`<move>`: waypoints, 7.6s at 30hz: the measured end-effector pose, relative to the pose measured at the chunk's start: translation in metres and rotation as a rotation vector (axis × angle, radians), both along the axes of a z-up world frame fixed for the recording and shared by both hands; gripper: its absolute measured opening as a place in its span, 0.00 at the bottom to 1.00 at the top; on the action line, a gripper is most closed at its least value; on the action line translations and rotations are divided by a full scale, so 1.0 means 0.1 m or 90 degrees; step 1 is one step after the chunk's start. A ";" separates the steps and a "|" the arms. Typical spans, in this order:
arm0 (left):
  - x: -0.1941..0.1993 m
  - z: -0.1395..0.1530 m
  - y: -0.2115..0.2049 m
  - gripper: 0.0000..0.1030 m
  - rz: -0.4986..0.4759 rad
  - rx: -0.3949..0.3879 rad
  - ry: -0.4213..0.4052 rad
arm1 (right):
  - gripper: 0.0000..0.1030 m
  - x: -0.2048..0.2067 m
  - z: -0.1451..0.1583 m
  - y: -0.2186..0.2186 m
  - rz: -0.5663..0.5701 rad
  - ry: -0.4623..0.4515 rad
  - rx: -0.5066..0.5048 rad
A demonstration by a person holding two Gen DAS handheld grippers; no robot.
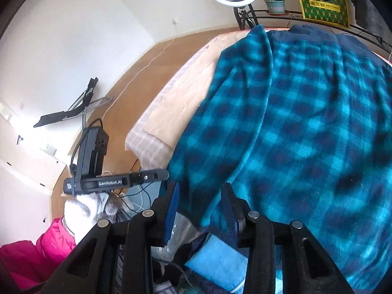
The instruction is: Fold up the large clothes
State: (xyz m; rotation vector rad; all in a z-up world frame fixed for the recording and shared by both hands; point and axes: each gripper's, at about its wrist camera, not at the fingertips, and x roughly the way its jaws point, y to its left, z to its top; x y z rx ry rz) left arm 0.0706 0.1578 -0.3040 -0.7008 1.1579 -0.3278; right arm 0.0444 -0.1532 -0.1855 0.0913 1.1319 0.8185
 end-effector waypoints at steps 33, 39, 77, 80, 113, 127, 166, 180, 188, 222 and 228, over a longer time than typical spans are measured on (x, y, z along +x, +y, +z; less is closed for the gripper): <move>-0.19 0.44 0.39 0.44 0.043 0.009 -0.072 | 0.01 -0.24 -0.96 0.19 -0.117 0.321 0.314; -0.16 0.31 0.31 0.44 0.034 0.000 -0.053 | 0.04 -0.28 -1.29 0.14 -0.162 0.361 0.282; -0.10 0.08 -0.12 0.07 -0.009 -0.021 -0.054 | 0.44 0.25 -0.07 0.03 -0.039 -0.074 -0.032; -0.09 0.14 -0.11 0.07 -0.015 -0.060 -0.071 | 0.61 0.37 0.36 -0.04 -0.072 -0.157 0.022; 0.27 0.38 -0.54 0.05 -0.129 -0.172 -0.139 | 0.44 2.80 -0.67 2.38 -0.041 -0.032 -0.289; 0.30 0.51 -0.79 0.05 -0.151 -0.128 -0.147 | 0.05 3.01 -0.61 2.00 -0.066 0.001 -0.163; 0.56 0.63 -2.47 0.05 -0.346 0.063 -0.120 | 0.25 3.29 -0.82 -0.86 -0.329 0.066 0.049; 0.50 0.61 -2.50 0.05 -0.356 0.066 -0.130 | 0.42 3.61 -0.56 -0.07 -0.203 -0.040 -0.060; 0.49 0.62 -2.50 0.05 -0.374 0.071 -0.142 | 0.00 3.46 -0.44 -0.68 -0.268 -0.041 -0.013; 0.28 0.70 -2.39 0.06 -0.403 0.111 -0.167 | 0.30 3.56 -0.49 -0.70 -0.242 -0.078 -0.086; 0.10 0.86 -2.12 0.10 -0.399 0.108 -0.179 | 0.33 3.35 -0.04 -0.64 -0.178 -0.101 -0.010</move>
